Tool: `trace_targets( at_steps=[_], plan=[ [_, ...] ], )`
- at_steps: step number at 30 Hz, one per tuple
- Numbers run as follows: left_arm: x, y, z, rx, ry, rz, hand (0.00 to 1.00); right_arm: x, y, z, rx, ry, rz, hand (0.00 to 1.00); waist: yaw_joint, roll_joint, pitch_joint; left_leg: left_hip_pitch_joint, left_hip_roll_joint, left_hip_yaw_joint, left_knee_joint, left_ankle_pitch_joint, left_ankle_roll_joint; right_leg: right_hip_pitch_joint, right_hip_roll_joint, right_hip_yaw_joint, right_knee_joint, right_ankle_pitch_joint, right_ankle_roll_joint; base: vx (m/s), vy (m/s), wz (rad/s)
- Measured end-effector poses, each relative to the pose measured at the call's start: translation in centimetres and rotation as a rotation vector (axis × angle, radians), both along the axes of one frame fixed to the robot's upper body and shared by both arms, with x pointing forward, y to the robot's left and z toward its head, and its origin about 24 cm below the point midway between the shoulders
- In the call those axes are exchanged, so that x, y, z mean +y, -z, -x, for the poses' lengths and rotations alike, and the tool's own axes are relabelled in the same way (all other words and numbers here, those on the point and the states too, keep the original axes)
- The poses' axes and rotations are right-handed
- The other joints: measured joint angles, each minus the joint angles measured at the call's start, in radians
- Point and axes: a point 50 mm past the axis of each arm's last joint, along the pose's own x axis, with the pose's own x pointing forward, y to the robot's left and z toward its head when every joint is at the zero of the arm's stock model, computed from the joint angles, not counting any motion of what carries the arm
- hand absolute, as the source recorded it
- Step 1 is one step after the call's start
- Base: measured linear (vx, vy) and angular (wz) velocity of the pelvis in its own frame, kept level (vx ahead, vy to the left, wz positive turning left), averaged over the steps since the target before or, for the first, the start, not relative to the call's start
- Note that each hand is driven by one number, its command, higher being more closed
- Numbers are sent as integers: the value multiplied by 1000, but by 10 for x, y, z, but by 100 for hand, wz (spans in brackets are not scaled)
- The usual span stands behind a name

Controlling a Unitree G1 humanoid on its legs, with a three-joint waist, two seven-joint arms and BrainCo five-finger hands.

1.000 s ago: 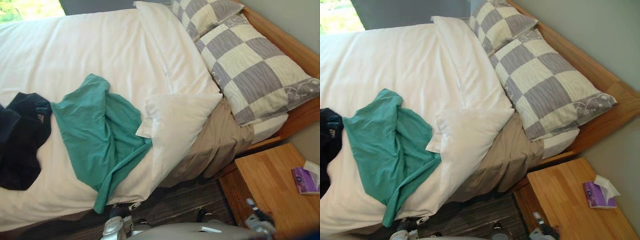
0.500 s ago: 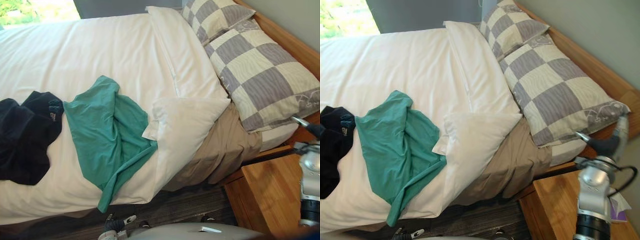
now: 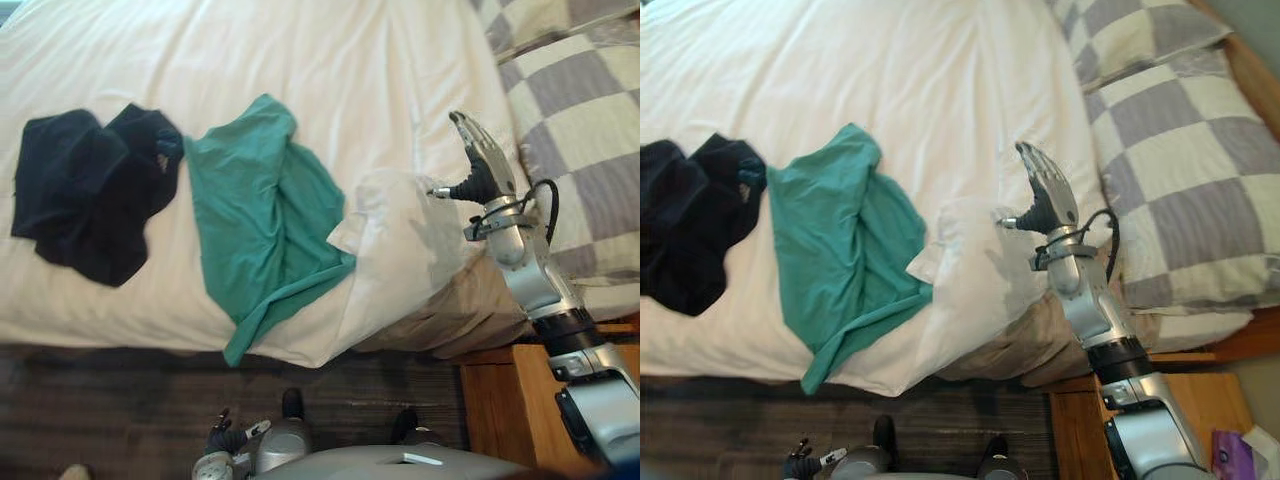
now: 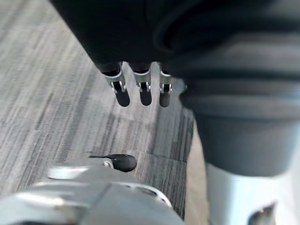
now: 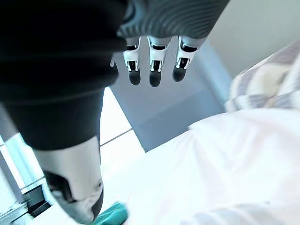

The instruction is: Tidy the bed and pick cloth on bed and put in laundry

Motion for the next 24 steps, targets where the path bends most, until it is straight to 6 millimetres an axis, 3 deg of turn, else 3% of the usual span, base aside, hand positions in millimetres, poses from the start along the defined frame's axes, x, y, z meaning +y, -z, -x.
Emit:
trace_targets(
  at_steps=[8,14,17,18,21,24],
  plan=[
    [0,-4,-15,-48,6,-12,0,7,-13,-7,-21,-28,64,0,16,5,76,-82,-16,-68,17,28,12,-50,-19,-46,41,-1,0,-26,10,24],
    [-1,-8,-31,-90,21,-16,0,-18,-6,-15,38,54,133,0,14,24,151,-145,-32,-78,23,54,25,-118,-42,-46,78,0,0,-55,31,7],
    [-4,-12,-43,-134,63,-24,0,-36,-20,-21,23,116,180,0,5,51,209,-189,-35,-79,25,74,29,-173,-51,-43,103,0,-1,-82,19,1],
    [-4,-13,-45,-144,64,-22,0,-39,-25,-22,14,126,188,100,3,58,215,-201,-35,-79,25,78,29,-187,-52,-42,107,0,-1,-110,16,-1],
    [-10,-15,-53,-168,89,-8,0,-52,-47,-28,-31,170,220,100,3,91,250,-235,-35,-74,21,96,30,-232,-53,-22,117,5,-7,-80,12,-5],
    [-14,-15,-55,-175,97,9,0,-61,-47,-31,-16,202,212,100,5,106,259,-236,-35,-71,19,98,31,-241,-55,-19,126,5,-7,-39,0,-6]
  ],
)
